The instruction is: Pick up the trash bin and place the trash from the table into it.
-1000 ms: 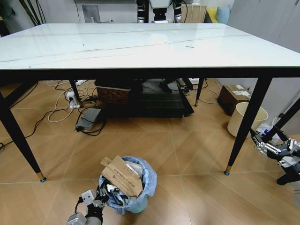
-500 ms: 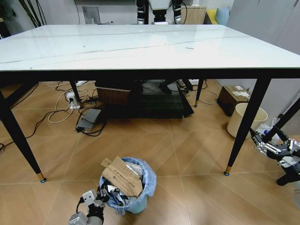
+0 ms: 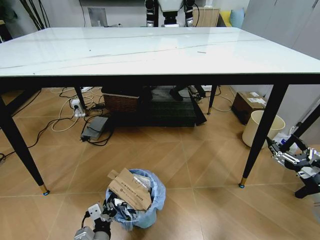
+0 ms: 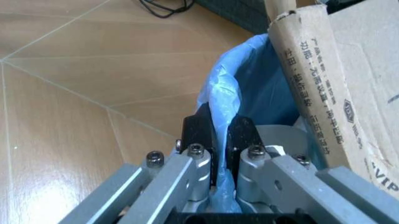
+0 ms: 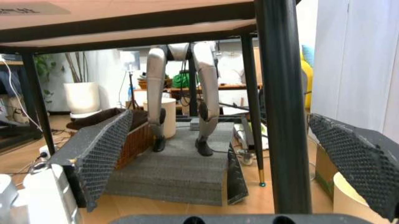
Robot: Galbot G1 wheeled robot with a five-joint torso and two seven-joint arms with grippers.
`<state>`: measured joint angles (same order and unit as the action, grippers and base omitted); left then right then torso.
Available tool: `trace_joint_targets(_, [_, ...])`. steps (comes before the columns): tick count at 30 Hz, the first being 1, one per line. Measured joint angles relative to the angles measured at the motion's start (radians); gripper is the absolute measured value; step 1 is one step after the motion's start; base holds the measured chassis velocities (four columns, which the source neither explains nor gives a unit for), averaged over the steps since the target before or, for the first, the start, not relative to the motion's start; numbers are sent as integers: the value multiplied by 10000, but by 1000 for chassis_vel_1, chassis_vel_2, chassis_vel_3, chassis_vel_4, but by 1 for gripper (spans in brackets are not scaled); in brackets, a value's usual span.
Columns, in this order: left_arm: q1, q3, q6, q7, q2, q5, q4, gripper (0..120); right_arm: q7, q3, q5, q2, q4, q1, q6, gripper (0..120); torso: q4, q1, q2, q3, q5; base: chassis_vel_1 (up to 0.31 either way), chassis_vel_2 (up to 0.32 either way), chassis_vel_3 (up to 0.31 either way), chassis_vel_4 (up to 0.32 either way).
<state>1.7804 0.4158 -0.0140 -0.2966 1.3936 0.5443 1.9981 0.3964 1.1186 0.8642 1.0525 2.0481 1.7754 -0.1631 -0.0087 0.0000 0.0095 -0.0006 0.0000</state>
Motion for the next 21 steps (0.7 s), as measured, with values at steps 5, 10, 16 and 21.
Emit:
trace_joint_targets(5, [-11, 12, 0, -41, -29, -3, -19, 0, 0, 0, 0, 0, 0, 0, 0, 100, -1, 0, 5, 0, 0, 0, 0, 0, 0])
trace_joint_targets(10, [-51, 35, 5, -64, -51, -6, -107, 0, 0, -1, 0, 0, 0, 0, 0, 100, 0, 0, 10, 3, 0, 0, 0, 0, 0])
trace_joint_targets(16, [-128, 51, 5, -70, -64, -11, -247, 0, 0, 0, 0, 0, 0, 0, 0, 100, 0, 0, 12, 6, 0, 0, 0, 0, 0])
trace_joint_targets(21, [-190, 55, -1, -55, -58, -12, -347, 0, 0, -1, 0, 0, 0, 0, 0, 100, 0, 0, 15, 8, 0, 0, 0, 0, 0])
